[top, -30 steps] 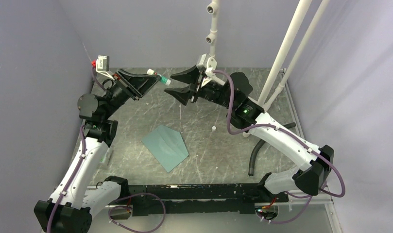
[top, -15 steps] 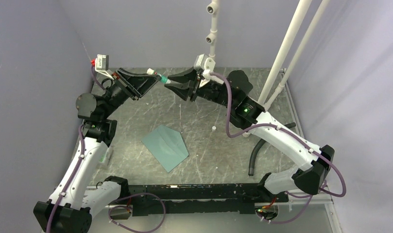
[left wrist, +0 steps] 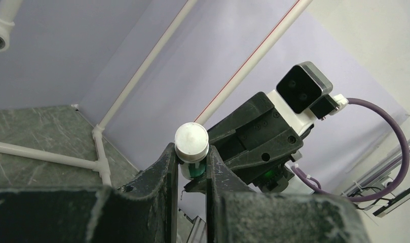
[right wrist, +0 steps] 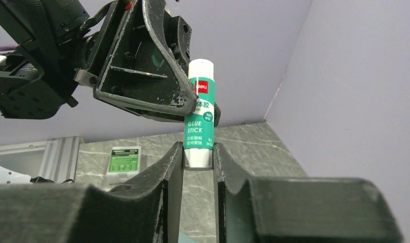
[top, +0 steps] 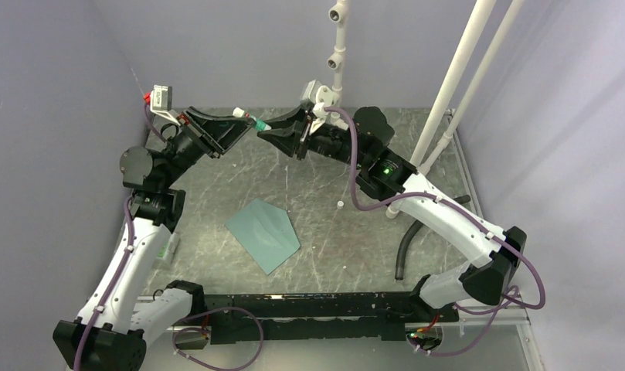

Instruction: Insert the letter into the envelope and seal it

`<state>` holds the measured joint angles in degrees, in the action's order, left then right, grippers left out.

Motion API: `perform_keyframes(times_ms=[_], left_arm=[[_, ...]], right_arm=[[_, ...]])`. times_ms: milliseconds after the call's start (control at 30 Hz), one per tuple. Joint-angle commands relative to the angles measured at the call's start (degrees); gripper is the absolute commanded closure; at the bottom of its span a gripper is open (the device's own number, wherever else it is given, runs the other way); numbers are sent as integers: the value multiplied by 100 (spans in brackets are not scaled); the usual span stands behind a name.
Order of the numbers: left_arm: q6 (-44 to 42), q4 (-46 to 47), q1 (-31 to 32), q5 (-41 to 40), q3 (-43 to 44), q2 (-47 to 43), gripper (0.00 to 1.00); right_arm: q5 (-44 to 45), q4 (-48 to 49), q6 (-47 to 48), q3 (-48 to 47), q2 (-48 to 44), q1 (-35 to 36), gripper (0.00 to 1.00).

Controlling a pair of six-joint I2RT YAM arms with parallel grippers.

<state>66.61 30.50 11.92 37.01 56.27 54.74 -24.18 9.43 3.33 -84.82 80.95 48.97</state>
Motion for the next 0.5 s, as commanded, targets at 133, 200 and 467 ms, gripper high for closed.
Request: perform_keyframes(times_ms=[133,200,467], left_arm=[[-208,75,12,113,288,2,91],[-294,205,12,88,210,-6,81],[-63,1228,12,86,-166,254,68]], right_arm=[[166,302,-632,-260,44,27,100],[124,561,-1147,-183,76,34,100],[128,1012,-2131,8,188,182,100]])
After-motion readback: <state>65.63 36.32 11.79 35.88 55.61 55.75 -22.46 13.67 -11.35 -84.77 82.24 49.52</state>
